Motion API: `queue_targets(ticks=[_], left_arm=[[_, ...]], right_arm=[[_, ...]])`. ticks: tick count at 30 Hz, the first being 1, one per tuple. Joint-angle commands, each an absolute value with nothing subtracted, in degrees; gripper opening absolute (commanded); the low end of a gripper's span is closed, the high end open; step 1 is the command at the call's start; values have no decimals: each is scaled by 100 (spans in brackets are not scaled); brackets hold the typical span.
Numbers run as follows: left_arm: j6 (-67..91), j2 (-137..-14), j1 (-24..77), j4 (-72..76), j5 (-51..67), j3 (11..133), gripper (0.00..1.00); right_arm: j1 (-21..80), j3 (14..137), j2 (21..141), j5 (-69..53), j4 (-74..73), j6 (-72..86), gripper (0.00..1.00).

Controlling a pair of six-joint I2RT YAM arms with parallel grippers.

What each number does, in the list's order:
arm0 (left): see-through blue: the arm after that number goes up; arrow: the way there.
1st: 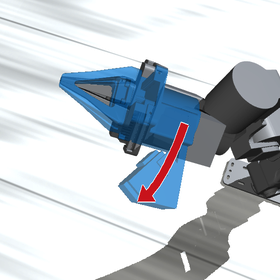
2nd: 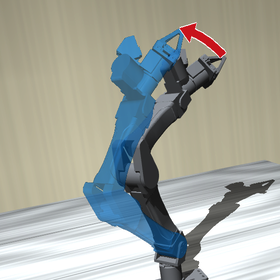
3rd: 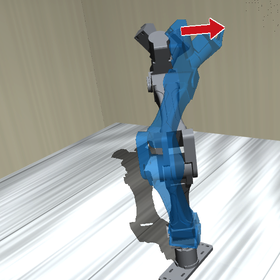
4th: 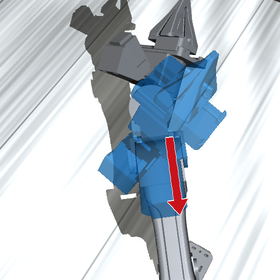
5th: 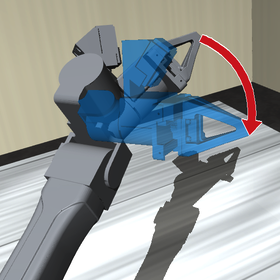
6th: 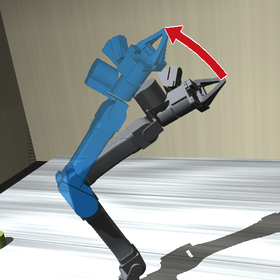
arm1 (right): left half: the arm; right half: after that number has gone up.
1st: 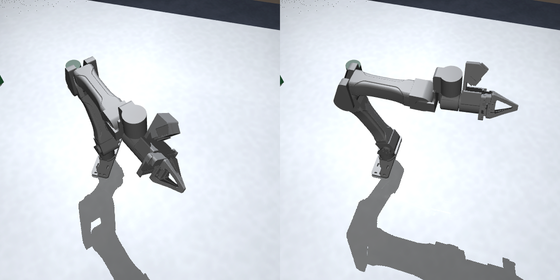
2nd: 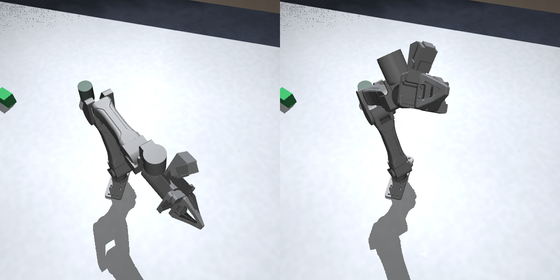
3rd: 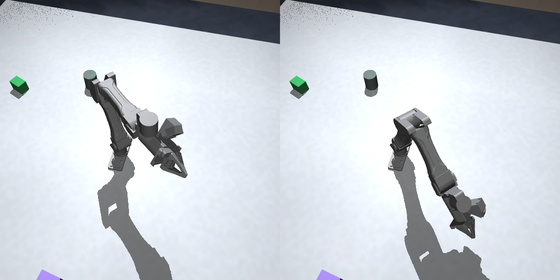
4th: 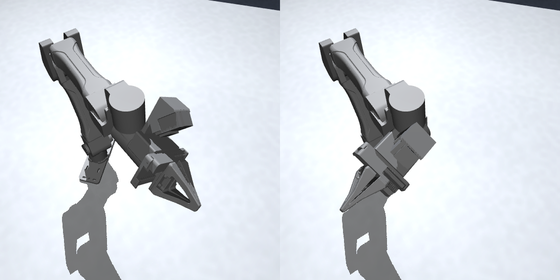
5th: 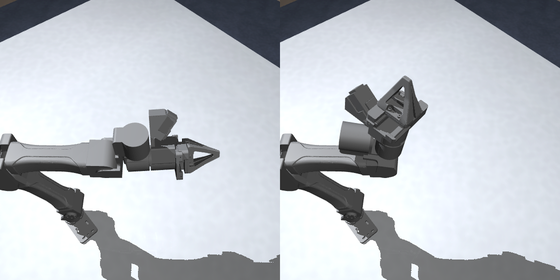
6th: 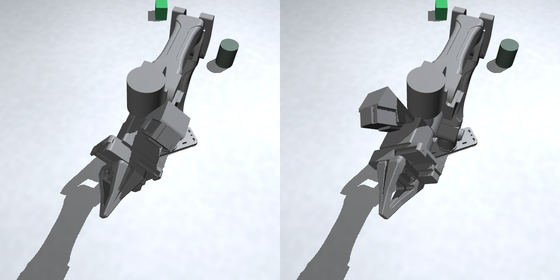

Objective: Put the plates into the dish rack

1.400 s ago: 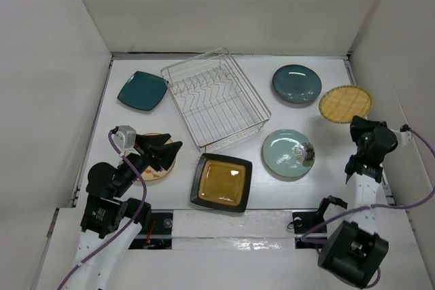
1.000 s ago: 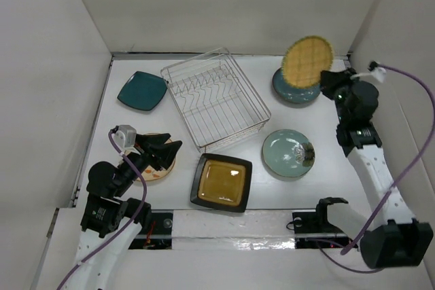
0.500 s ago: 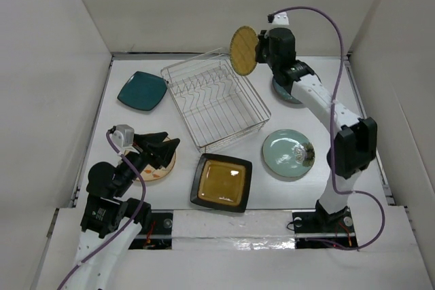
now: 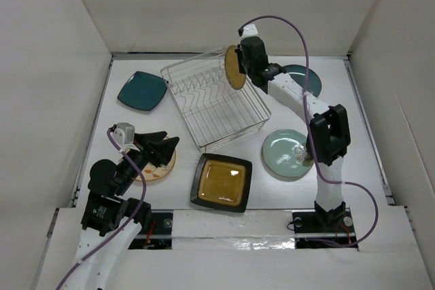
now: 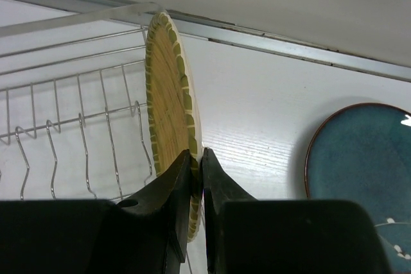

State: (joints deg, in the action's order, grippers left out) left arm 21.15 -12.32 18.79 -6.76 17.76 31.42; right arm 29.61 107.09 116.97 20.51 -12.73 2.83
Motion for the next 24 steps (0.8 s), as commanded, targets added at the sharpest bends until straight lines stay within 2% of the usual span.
queue_targets(ticks=[1, 3, 5, 6, 8, 10, 13, 15, 18, 20, 21, 22, 23, 24], left_arm=[[2127, -1283, 1916, -492, 1723, 3164, 50], [2127, -1292, 1916, -492, 1723, 3164, 50], [2127, -1301, 1916, -492, 1731, 3164, 50], [2118, -1301, 1916, -492, 1731, 3164, 50], [2118, -1292, 1916, -492, 1731, 3164, 50], [2118, -1266, 1916, -492, 1714, 3164, 50], [2127, -1239, 1916, -492, 1723, 3155, 51], [2118, -1222, 1916, -483, 1731, 3155, 50], [2127, -1187, 1916, -483, 1740, 3155, 50], [2118, -1152, 1916, -475, 1767, 3146, 50], [2118, -1143, 1916, -466, 1775, 3146, 50], [2118, -1125, 1916, -457, 1793, 3146, 50], [2109, -1116, 1916, -448, 1810, 3138, 50], [2109, -1116, 1916, -440, 1819, 3138, 50]], right_arm=[[3120, 10952, 11724, 2355, -888, 70, 0], [3182, 10925, 11777, 2443, -888, -114, 0], [3243, 10907, 11830, 2557, -896, -106, 15], [3243, 10899, 11813, 2575, -896, -97, 29], [3243, 10846, 11707, 2575, -896, -27, 44], [3243, 10750, 11550, 2479, -870, -9, 54], [3243, 10399, 11049, 2294, -853, 342, 63], [3243, 9726, 10417, 2172, -731, 658, 64], [3295, 8652, 9305, 1890, -292, 1097, 64], [3296, 7484, 8713, 1575, -115, 1439, 49], [3357, 7097, 8188, 1512, -45, 1572, 26], [3357, 6449, 7974, 1433, 130, 1625, 15], [3357, 6242, 7815, 1433, 114, 1643, 11], [3357, 6127, 7726, 1528, 19, 1583, 11]])
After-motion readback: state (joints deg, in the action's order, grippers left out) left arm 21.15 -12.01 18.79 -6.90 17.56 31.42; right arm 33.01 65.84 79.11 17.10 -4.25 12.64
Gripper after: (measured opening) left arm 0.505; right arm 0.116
